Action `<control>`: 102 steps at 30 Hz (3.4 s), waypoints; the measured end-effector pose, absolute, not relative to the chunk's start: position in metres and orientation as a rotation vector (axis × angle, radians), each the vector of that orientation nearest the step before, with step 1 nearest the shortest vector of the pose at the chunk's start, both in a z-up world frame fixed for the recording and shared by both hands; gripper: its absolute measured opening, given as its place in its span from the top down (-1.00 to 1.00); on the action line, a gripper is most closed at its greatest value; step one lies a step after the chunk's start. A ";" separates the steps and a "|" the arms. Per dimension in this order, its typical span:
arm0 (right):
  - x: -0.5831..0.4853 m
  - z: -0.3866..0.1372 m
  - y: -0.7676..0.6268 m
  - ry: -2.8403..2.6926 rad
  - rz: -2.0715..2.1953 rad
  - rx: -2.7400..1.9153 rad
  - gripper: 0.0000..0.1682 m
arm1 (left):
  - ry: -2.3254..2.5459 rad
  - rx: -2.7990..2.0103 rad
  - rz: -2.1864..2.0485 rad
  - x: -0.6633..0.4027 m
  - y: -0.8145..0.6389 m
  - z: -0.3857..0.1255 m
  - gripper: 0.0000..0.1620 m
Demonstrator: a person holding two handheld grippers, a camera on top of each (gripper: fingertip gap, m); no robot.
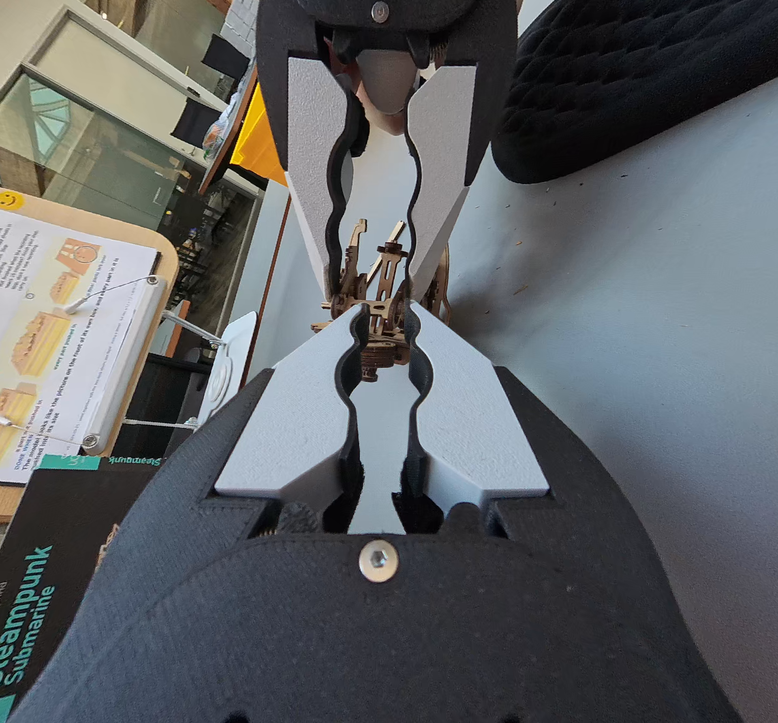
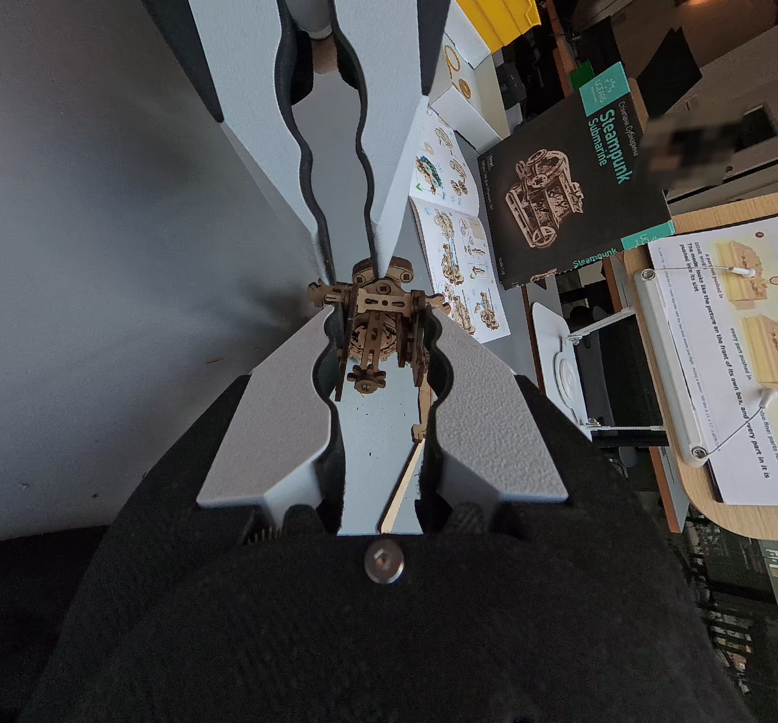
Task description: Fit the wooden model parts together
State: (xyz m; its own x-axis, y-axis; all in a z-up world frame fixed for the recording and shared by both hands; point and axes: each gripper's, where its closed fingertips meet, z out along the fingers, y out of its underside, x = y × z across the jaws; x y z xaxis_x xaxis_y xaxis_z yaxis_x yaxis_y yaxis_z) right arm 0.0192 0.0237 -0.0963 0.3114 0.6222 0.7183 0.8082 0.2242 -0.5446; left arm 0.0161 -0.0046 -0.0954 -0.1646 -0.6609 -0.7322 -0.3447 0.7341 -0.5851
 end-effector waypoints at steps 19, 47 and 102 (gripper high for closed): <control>0.013 -0.092 0.020 -1.383 -0.200 -1.435 0.57 | 1.829 -0.841 -0.264 0.015 0.005 -0.109 0.96; 0.006 -0.099 0.015 -1.427 -0.193 -1.446 0.56 | 1.896 -0.889 -0.407 0.008 -0.004 -0.114 0.96; 0.012 -0.095 0.012 -1.453 -0.104 -1.337 0.57 | 1.852 -0.938 -0.484 0.013 -0.005 -0.107 1.00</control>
